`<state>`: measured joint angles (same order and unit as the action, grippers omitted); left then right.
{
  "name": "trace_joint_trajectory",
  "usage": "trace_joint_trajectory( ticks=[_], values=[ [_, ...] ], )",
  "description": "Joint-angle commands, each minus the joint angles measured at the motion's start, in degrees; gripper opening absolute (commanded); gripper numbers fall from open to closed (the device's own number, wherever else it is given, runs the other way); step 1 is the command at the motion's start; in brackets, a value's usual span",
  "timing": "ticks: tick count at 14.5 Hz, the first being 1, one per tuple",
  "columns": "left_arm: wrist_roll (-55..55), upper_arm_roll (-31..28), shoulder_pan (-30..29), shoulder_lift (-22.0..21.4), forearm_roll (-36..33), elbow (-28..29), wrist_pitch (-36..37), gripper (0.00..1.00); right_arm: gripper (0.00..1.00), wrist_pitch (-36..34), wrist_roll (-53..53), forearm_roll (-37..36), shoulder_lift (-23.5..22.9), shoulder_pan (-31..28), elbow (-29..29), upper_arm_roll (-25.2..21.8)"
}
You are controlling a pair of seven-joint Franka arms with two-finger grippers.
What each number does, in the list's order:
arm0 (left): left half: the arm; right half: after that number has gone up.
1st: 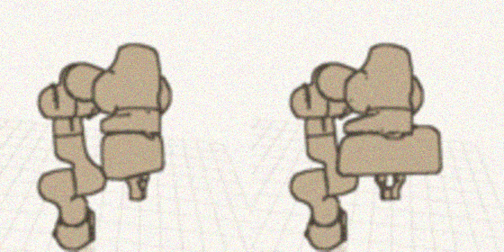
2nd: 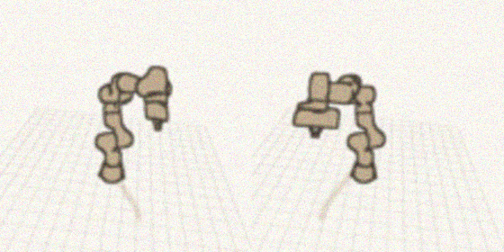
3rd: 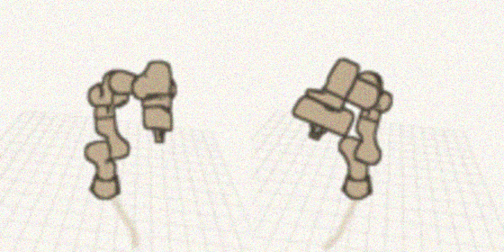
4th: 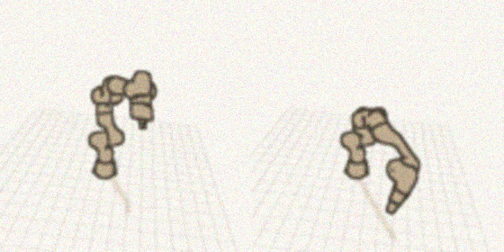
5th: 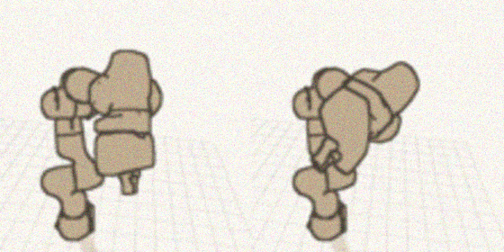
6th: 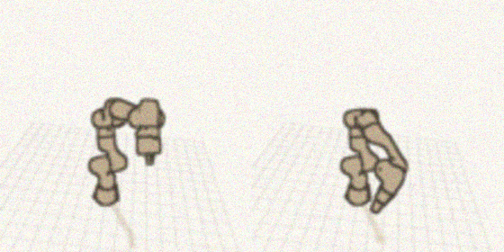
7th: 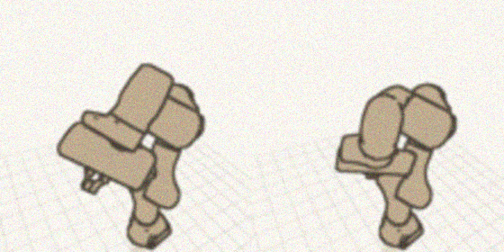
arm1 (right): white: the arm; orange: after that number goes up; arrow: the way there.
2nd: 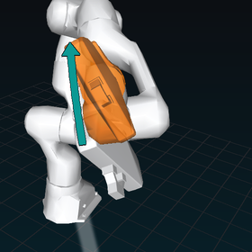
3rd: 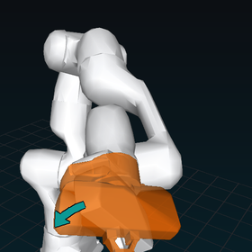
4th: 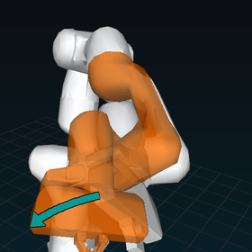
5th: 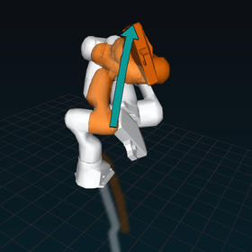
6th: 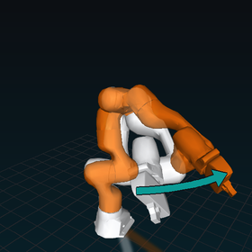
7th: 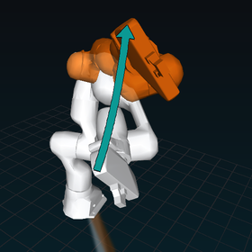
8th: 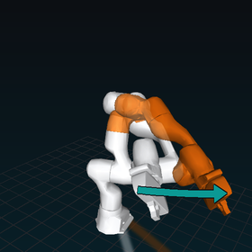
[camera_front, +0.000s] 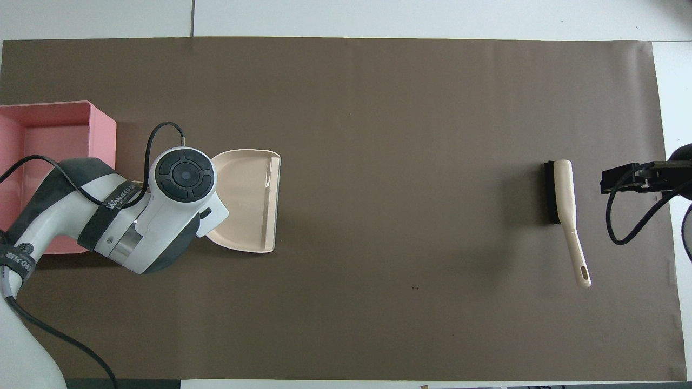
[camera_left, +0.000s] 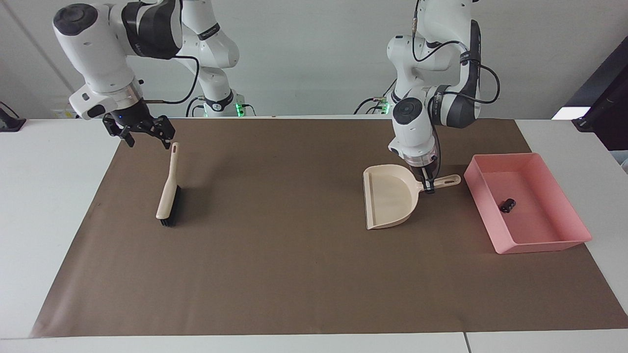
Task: Clean e-waste and dump in bin
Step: 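Lower the dustpan onto the table beside the bin with the left gripper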
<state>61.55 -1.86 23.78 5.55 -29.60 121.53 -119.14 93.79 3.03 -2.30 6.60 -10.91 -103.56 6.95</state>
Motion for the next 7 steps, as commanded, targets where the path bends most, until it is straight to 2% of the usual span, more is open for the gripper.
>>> trace_joint_trajectory(
  ticks=[1, 3, 4, 6, 7],
  values=[
    [-0.56, -0.95, 1.62, 0.6, 0.86, 1.78, -2.85, 0.0, 1.0, -7.21, 3.29, 0.27, -4.76, -0.6, 8.19, 0.43],
    [-0.56, -0.95, 1.62, 0.6, 0.87, 1.96, -2.77, 0.04, 1.0, -7.31, 2.95, 0.36, -4.06, -0.6, 7.5, 0.43],
    [-0.47, -0.95, 1.62, 0.6, 0.86, 1.96, -2.85, 0.16, 1.0, -6.79, 3.12, 0.36, -3.8, -0.6, 7.15, 0.34],
    [-0.47, -0.95, 2.06, 0.34, 0.86, 1.7, -2.33, 0.47, 1.0, -5.47, 2.95, 1.15, -3.62, -0.95, 7.23, 0.34],
    [-0.47, -1.04, 2.06, -0.27, 0.95, 1.52, -2.07, 0.55, 1.0, -4.33, 2.69, 1.42, -3.62, -0.43, 7.23, 0.34]
  ],
)
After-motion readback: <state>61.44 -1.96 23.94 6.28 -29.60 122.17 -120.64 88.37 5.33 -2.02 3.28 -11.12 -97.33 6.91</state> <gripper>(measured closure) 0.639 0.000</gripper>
